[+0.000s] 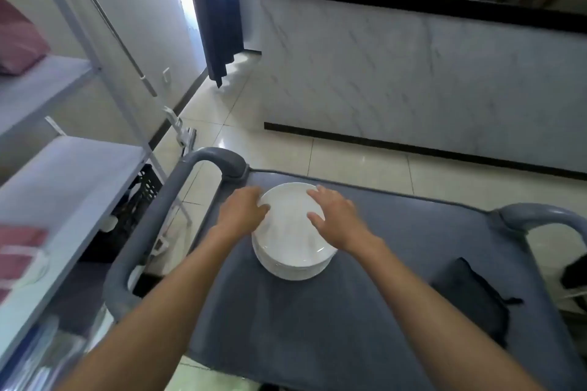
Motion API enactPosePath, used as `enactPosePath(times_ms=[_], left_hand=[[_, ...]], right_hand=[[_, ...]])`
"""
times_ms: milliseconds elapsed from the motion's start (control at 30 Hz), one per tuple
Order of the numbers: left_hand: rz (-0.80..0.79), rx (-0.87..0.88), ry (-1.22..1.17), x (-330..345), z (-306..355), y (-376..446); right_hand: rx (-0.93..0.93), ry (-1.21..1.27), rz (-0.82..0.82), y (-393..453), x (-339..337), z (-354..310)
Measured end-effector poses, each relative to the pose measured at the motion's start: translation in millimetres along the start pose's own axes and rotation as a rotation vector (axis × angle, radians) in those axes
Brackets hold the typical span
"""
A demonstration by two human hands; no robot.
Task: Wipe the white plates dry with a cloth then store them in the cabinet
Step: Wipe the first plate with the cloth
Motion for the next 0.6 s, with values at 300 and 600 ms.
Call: enactPosePath(times_ms=[300,600], left_hand=[[0.034,-0.139,-0.147,18.5,-26.9,4.5],[0.027,-0.205,-0.296,24.9,-35.6,11.4]], right_hand=[[-0.008,-0.04,-0.008,-2.2,27.7,-8.1],[0.011,-0.029,0.005,-10.1,34.6,-9.3]])
Point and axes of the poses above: each hand's wrist, its own y-axis towards the middle knuckle, its own x-axis out of the palm, z = x × y, the point moved 5 cm from there along y, towards the middle knuckle, and after that the axes turned 1 degree about y, right-handed, at the moved point
